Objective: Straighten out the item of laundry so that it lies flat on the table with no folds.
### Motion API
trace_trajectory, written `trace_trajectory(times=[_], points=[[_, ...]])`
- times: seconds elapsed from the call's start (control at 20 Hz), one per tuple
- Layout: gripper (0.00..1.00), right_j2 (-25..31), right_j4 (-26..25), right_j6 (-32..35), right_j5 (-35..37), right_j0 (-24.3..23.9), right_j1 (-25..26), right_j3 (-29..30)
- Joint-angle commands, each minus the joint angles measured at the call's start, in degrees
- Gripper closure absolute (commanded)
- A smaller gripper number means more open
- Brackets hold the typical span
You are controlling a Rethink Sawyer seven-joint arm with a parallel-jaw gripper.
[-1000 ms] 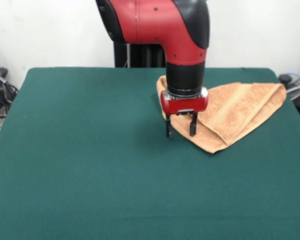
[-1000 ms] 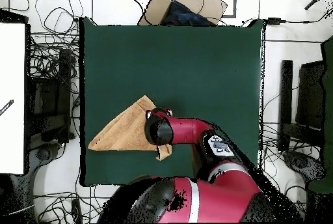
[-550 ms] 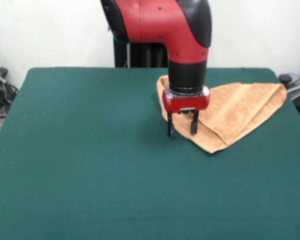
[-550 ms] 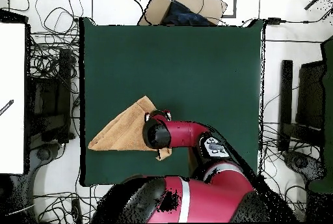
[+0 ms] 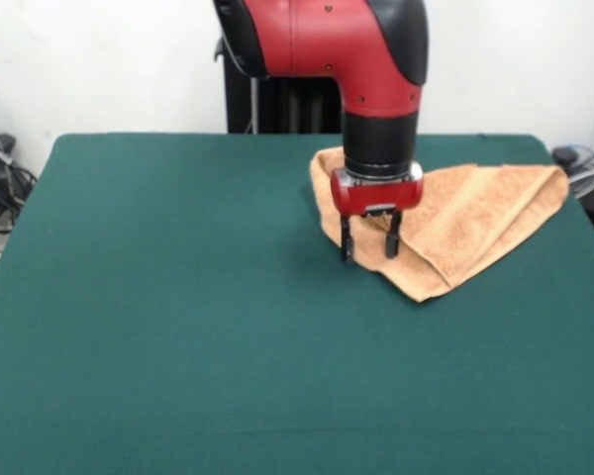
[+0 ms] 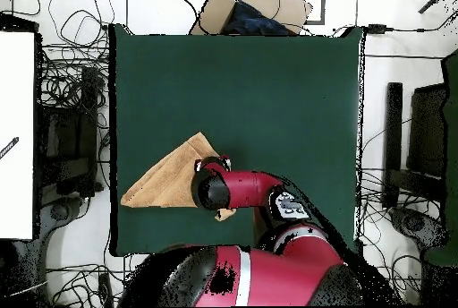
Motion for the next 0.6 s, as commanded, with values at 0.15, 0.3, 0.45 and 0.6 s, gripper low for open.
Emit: trace_trajectory(times=[0.15, 0.3, 0.45, 0.6], points=[[0.0, 1.1, 0.1, 10.8, -4.1, -0.1, 7.2, 0.7], [0.0, 3.1, -0.8, 9.4, -5.6, -1.7, 11.6, -2.4], [0.0, 4.1, -1.2, 8.9, -6.4, -2.8, 13.2, -3.2], [0.0, 4.1, -1.0, 8.9, -6.8, -2.7, 13.1, -3.3]])
